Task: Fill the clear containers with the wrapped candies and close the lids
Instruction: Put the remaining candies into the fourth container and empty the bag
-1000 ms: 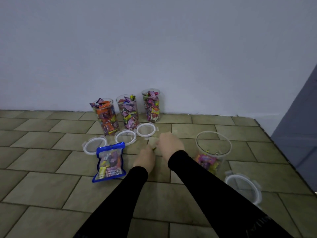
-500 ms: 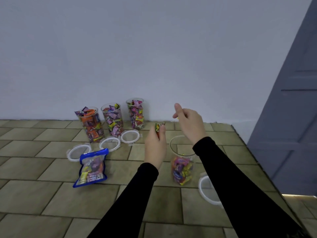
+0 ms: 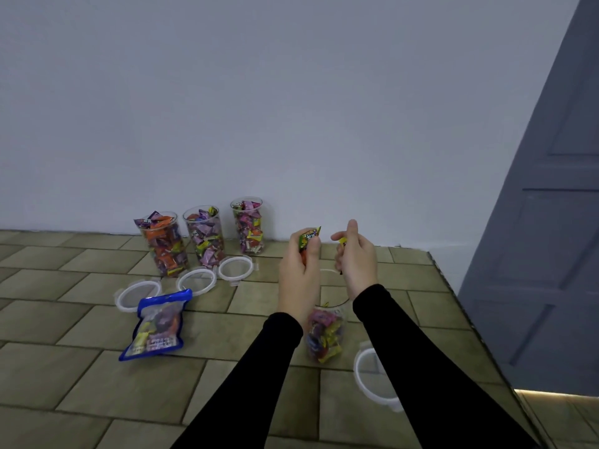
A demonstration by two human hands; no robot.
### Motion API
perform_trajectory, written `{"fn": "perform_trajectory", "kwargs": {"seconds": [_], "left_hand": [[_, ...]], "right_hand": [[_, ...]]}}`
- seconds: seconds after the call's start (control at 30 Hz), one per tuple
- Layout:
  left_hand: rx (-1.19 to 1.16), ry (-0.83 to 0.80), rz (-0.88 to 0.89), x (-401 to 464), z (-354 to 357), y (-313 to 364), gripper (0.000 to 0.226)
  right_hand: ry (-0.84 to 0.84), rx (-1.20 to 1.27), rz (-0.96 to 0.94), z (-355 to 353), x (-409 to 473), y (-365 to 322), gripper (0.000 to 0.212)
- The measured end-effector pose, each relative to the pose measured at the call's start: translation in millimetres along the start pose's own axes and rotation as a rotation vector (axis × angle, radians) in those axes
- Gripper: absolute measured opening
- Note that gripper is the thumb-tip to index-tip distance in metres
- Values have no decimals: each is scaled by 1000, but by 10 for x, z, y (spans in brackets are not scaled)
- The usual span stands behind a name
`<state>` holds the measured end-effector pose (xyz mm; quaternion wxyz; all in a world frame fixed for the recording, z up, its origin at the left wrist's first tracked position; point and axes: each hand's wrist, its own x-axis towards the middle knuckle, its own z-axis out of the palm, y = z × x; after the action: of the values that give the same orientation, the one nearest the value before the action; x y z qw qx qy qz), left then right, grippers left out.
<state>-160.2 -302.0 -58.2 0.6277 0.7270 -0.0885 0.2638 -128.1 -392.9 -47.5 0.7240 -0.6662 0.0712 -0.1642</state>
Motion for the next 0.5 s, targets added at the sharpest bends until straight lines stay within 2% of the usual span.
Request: {"fn": "perform_trajectory", "kwargs": {"seconds": [0.2,0.5], "left_hand": [[-92,30,-56,1,13,-22,10],[-185,53,-84,-17,23,-42,9]], "right_hand": [[-18,-83,-27,15,-7,28,51],[-3,-61,-60,25,-23,21,45]]}}
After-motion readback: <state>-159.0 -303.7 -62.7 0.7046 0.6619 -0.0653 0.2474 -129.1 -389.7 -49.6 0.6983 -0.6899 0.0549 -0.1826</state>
